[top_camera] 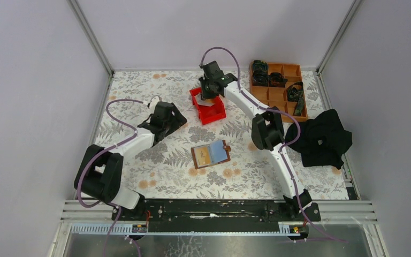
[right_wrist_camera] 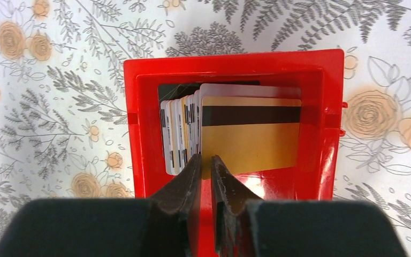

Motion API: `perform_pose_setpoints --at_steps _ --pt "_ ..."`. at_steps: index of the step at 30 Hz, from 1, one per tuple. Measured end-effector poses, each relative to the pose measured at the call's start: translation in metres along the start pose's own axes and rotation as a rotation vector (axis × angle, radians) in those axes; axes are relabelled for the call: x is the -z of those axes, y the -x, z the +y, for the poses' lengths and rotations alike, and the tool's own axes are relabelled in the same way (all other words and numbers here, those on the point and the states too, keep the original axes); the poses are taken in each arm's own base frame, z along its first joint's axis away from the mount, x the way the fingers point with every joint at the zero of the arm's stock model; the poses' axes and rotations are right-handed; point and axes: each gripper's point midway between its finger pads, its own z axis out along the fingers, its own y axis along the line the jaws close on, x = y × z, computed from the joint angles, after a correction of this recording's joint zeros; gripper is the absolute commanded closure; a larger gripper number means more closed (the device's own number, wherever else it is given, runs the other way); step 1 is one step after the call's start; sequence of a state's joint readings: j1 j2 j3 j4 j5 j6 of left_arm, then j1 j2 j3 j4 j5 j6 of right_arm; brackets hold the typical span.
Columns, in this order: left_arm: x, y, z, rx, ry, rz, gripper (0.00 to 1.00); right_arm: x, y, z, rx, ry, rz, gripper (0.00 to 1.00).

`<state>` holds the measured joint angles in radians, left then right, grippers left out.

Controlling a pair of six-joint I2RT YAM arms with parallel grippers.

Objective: Put the credit cards into the card holder
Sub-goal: Pick up the credit card from the storage box.

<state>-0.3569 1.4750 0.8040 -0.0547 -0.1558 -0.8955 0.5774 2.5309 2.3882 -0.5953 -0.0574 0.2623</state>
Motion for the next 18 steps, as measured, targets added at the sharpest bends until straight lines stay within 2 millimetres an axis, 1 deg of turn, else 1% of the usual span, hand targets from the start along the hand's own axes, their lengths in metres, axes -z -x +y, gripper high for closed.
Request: perform_pose_setpoints --at_steps 9,18 --pt "-0.004 -0.004 -0.002 -0.001 -0.012 0.017 0.22 0.003 0.005 -0.018 -0.005 -0.051 -0.008 0.85" --pt "-0.005 -0.006 -0.002 -0.001 -0.013 0.023 0.23 0.005 0.007 -0.025 -0.011 -0.062 -0.011 0.85"
